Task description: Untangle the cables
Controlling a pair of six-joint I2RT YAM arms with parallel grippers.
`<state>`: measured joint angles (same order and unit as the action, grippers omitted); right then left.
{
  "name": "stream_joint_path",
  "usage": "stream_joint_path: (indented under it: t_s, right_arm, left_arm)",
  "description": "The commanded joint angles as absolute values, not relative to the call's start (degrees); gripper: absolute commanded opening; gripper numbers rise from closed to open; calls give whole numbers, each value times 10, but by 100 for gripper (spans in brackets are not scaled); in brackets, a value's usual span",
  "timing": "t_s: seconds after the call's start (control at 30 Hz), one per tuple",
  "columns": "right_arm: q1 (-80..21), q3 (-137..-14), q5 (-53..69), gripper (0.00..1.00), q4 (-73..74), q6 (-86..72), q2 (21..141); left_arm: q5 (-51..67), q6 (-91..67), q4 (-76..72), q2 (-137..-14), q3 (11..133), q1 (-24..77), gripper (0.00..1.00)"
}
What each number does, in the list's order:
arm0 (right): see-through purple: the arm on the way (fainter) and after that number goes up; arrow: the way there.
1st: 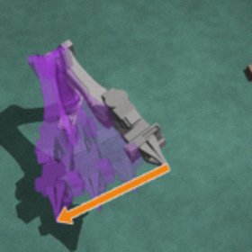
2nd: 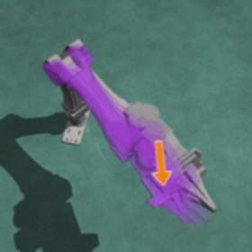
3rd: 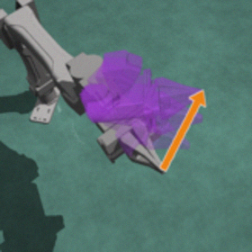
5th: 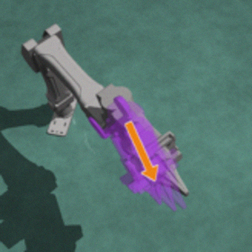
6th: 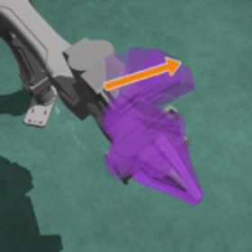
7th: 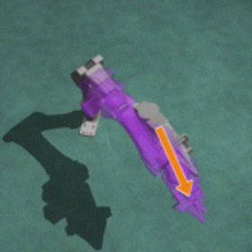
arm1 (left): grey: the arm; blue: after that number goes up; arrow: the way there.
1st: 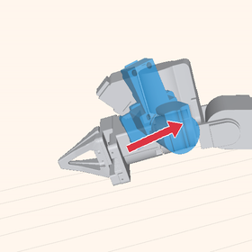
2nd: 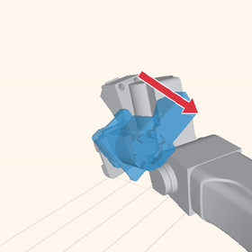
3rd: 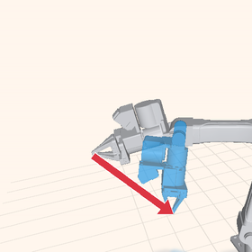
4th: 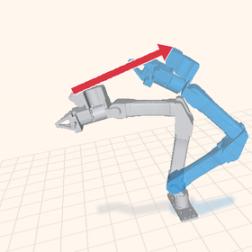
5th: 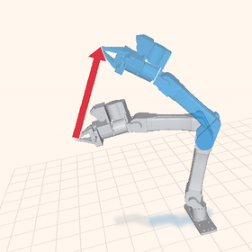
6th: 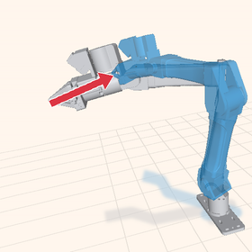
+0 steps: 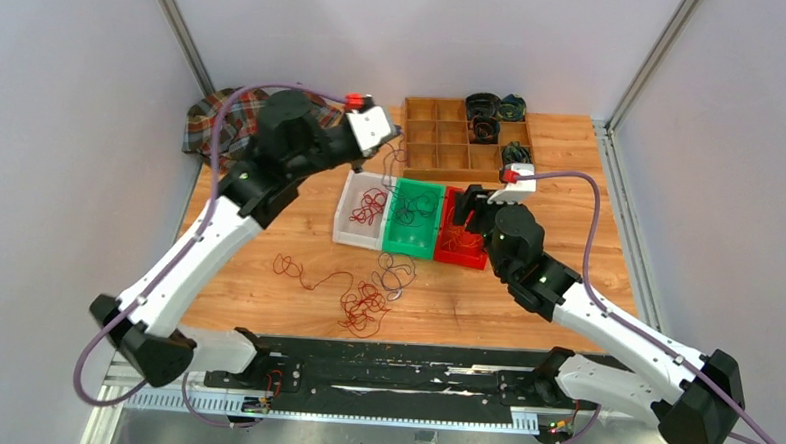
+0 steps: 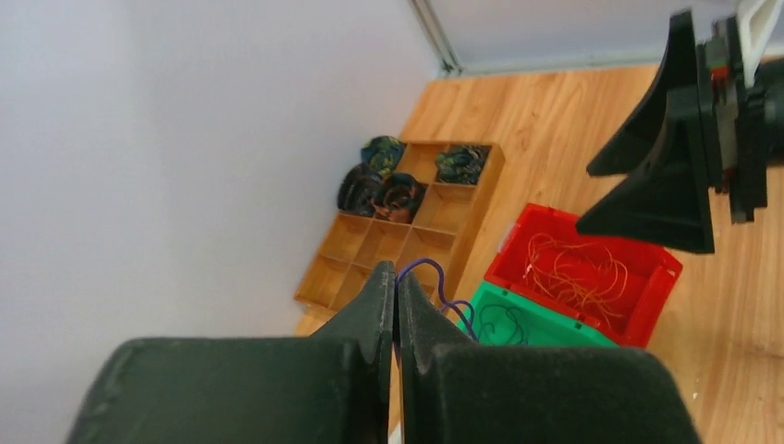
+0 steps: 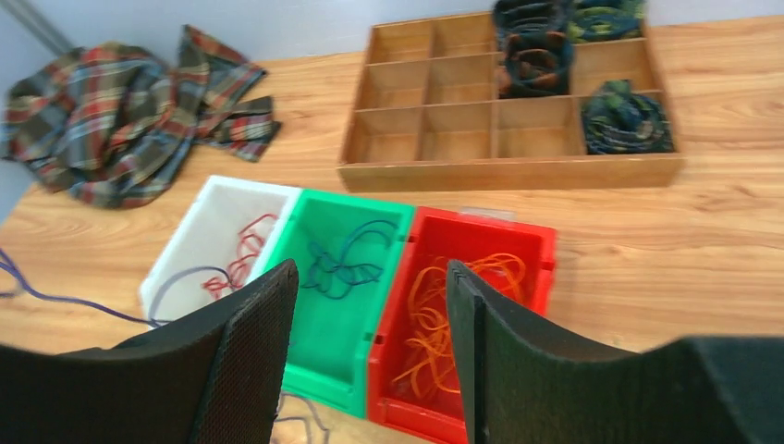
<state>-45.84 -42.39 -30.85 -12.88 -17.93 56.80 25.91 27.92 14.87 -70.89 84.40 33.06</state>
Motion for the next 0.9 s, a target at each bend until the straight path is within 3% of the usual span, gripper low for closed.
stream_joint_path:
  t_s: [0.0, 0.3, 0.53, 0.87]
  right_arm:
    - [-431, -414, -376, 60, -88, -172, 552]
    - [-399, -378, -365, 59, -82, -184, 518]
    - [-388, -374, -345, 57, -77, -199, 530]
    - [-388, -371, -347, 56, -60, -224, 513]
  left_arm:
    - [229, 349, 110, -768, 858, 362, 0]
    - [165, 482, 87, -879, 844, 367, 0]
    - [128, 497, 92, -893, 844, 366, 0]
    - [174, 327, 161, -958, 860, 377, 0]
